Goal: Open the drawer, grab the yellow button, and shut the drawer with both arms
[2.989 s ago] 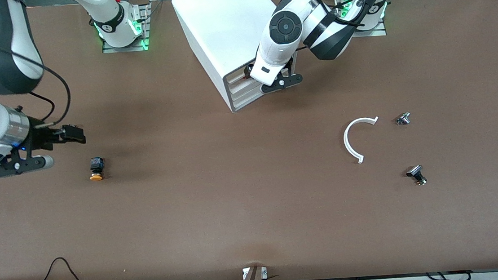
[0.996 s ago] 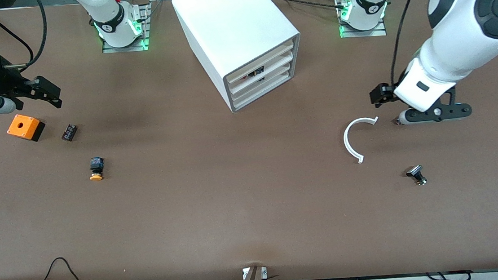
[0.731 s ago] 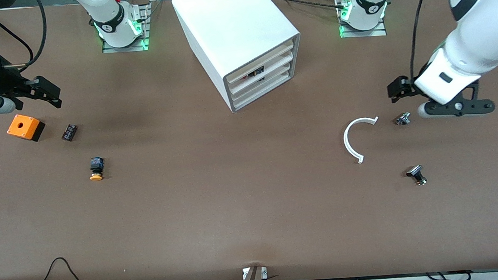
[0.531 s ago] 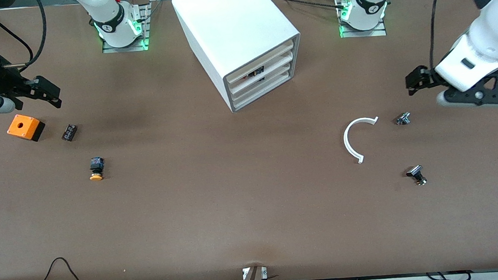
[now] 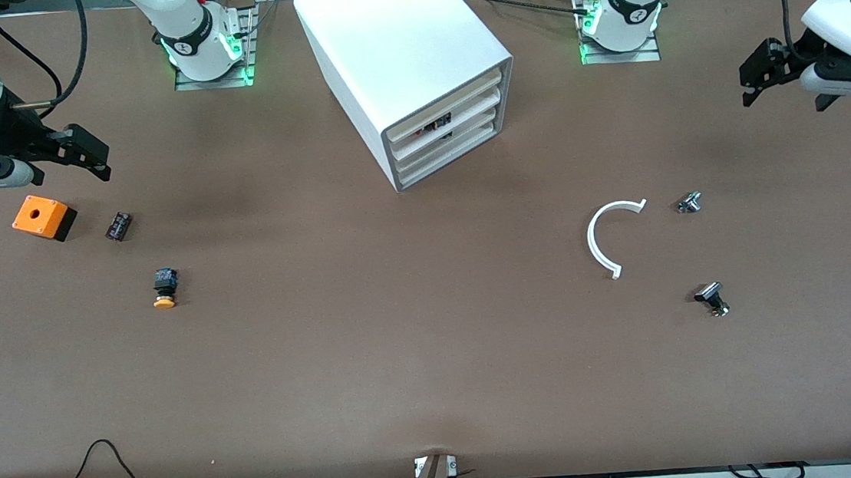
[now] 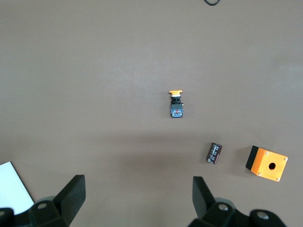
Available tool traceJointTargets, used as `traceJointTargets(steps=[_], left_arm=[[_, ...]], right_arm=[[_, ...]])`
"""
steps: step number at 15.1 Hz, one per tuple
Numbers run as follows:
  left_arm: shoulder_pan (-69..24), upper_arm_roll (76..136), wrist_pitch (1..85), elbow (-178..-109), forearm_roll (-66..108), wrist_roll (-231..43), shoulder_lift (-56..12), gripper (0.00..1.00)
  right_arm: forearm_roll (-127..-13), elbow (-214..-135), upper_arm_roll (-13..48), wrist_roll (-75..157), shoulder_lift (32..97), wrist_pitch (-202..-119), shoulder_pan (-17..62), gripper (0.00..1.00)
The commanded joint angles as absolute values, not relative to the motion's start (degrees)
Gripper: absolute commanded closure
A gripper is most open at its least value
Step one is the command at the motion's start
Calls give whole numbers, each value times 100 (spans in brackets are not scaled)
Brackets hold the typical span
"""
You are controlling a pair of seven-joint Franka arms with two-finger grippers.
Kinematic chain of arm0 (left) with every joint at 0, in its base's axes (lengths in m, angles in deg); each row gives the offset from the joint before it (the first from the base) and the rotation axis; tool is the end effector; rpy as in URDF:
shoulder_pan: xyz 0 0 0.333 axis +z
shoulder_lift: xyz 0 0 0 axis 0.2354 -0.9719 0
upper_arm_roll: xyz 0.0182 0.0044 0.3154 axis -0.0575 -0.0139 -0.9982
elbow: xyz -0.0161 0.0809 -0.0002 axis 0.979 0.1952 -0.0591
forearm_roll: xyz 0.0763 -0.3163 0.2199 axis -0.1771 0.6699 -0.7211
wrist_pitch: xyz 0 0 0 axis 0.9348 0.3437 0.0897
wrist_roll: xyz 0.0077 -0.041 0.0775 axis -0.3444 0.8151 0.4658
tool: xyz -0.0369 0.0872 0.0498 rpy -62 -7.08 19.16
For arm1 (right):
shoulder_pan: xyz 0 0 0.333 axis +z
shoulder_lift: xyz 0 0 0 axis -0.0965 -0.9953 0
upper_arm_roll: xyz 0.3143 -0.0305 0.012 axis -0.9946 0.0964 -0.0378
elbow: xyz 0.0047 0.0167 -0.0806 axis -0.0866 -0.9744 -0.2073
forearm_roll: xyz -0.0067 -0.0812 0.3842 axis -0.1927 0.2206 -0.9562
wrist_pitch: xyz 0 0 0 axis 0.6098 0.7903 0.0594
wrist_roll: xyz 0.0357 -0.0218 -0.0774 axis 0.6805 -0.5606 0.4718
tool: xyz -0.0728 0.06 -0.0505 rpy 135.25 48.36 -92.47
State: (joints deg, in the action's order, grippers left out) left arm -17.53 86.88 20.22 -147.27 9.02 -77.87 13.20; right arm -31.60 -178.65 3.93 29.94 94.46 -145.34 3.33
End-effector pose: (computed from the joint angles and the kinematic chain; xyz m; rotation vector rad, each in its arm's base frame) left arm 0.5051 -0.0214 0.6114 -3.0644 0.3577 -0.0195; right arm 0.5285 0.0549 0.5938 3.1002 0.0027 0.1079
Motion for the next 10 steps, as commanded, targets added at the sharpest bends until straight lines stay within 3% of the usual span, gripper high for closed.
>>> traceJointTargets(steps=[1, 10], left_arm=[[-1775, 8696, 1837, -14383, 970, -7577, 1043, 0], [-1827, 8713, 1872, -14110, 1014, -7586, 665, 0]], right_arm=[[-3116, -17841, 310, 2940, 9521, -14494, 255, 0], [-3108, -17823, 319, 2914, 9521, -14310, 255, 0]])
